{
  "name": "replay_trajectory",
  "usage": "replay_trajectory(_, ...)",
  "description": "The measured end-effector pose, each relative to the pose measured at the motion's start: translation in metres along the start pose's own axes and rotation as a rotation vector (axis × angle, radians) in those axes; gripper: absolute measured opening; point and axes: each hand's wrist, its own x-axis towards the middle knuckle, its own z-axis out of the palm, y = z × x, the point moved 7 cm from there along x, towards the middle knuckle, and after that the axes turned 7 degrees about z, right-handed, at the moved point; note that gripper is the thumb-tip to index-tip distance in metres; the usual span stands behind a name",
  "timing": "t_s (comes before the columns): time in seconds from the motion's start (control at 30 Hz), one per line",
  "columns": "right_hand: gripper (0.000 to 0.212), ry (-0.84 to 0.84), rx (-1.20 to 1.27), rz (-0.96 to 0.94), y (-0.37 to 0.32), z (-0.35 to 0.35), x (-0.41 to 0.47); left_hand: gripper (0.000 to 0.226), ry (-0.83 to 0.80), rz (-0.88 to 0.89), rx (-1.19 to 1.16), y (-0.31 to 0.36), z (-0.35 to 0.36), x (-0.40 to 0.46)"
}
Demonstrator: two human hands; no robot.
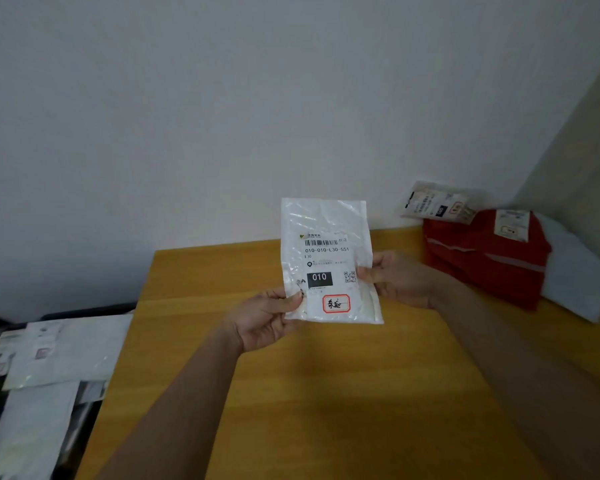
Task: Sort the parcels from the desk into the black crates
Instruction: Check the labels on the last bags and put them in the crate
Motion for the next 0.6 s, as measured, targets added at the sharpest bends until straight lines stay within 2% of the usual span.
replay_trajectory(0.1, 0.052, -0.062, -0.009, 0.002, -0.002, 0.016, 0.013, 0.062, -0.012, 0.019, -0.023, 0.000, -0.009, -0.014)
replay_trajectory(0.17, 0.061, -0.099, -0.026, 0.019, -0.001, 0.029, 0.024, 0.065, 0.009, 0.046, -0.038, 0.000, -0.018, -0.025)
replay_trajectory(0.23, 0.057, -0.134, -0.046, 0.041, 0.001, 0.046, 0.037, 0.066, 0.045, 0.063, -0.060, -0.001, -0.029, -0.040)
replay_trajectory(0.37, 0.038, -0.197, -0.075, 0.100, 0.012, 0.093, 0.062, 0.063, 0.162, 0.083, -0.116, -0.008, -0.070, -0.076)
replay_trajectory(0.47, 0.026, -0.224, -0.162, 0.156, 0.027, 0.128, 0.080, 0.025, 0.267, 0.067, -0.129, -0.015, -0.103, -0.106)
replay_trajectory(0.5, 0.025, -0.232, -0.208, 0.180, 0.033, 0.138, 0.085, 0.022, 0.301, 0.061, -0.120, -0.017, -0.113, -0.115)
replay_trajectory(0.6, 0.029, -0.242, -0.364, 0.224, 0.045, 0.168, 0.101, 0.032, 0.358, 0.035, -0.102, -0.022, -0.141, -0.138)
